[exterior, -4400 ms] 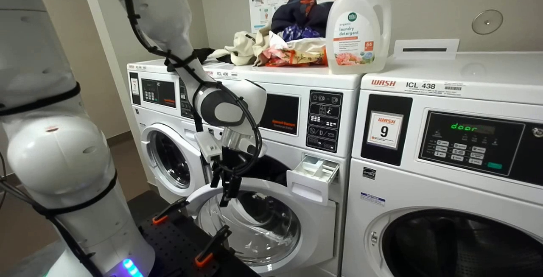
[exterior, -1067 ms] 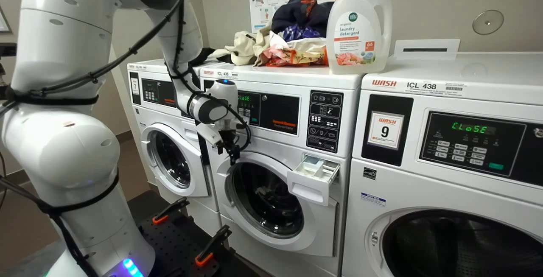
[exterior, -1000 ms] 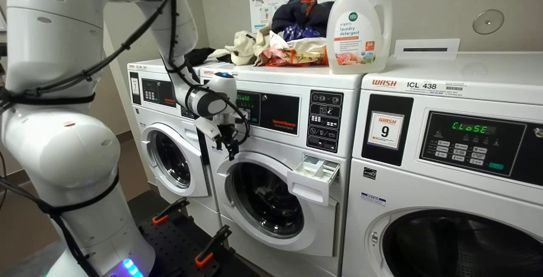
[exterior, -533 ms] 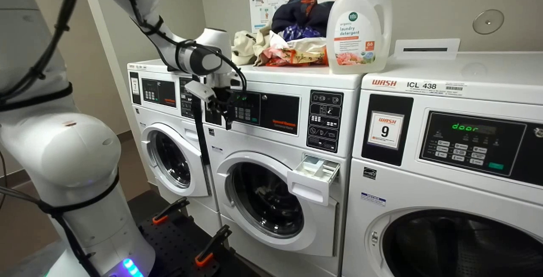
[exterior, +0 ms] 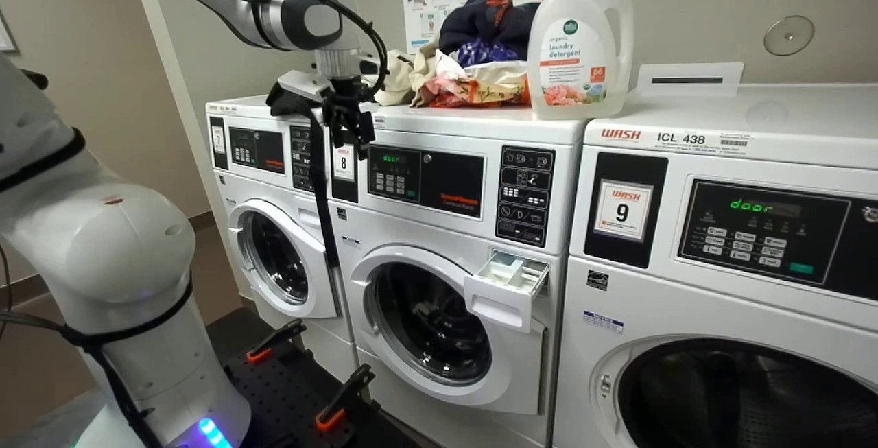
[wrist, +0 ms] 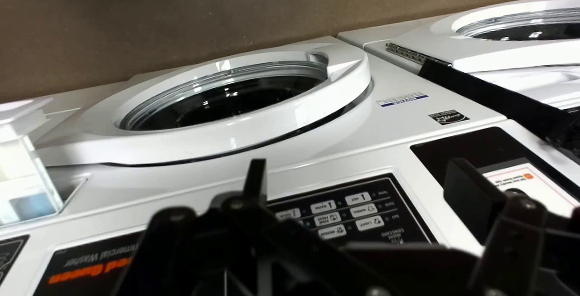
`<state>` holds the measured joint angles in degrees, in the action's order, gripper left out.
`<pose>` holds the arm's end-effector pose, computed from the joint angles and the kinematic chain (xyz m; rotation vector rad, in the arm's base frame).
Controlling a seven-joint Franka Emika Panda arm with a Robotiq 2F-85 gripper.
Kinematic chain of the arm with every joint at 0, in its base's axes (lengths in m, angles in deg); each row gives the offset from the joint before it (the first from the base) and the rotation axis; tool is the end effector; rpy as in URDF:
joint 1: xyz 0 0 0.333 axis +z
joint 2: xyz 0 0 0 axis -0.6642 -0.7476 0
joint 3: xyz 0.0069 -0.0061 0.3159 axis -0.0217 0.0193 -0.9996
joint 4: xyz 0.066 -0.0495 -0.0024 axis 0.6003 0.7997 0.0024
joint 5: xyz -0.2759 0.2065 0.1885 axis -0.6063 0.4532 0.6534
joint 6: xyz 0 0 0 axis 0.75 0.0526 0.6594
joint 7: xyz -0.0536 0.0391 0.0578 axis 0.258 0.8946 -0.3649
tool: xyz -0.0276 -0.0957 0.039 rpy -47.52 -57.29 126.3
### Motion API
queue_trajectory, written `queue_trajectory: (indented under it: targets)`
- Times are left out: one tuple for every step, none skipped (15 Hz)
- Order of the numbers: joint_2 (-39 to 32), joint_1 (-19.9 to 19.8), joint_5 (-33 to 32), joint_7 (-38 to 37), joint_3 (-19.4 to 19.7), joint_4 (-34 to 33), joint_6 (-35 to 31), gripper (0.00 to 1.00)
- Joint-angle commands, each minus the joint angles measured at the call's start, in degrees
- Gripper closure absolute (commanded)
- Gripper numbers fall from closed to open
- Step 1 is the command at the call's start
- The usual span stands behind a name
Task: Close the washing machine door
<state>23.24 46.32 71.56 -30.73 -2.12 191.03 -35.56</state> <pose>0.4266 0.0960 0.4485 -2.9946 0.1484 -0.1277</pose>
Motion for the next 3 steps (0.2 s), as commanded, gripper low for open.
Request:
queue_trajectory:
  targets:
    - [1.9,-0.7,-3.2,-0.4,0.0,-1.1,3.8,0.0]
    - [2.1,-0.9,-4.2,-0.8,-0.2,-1.0,3.9,0.0]
    - [1.7,-1.0,-4.9,-0.6,-0.2,-0.9,3.8,0.0]
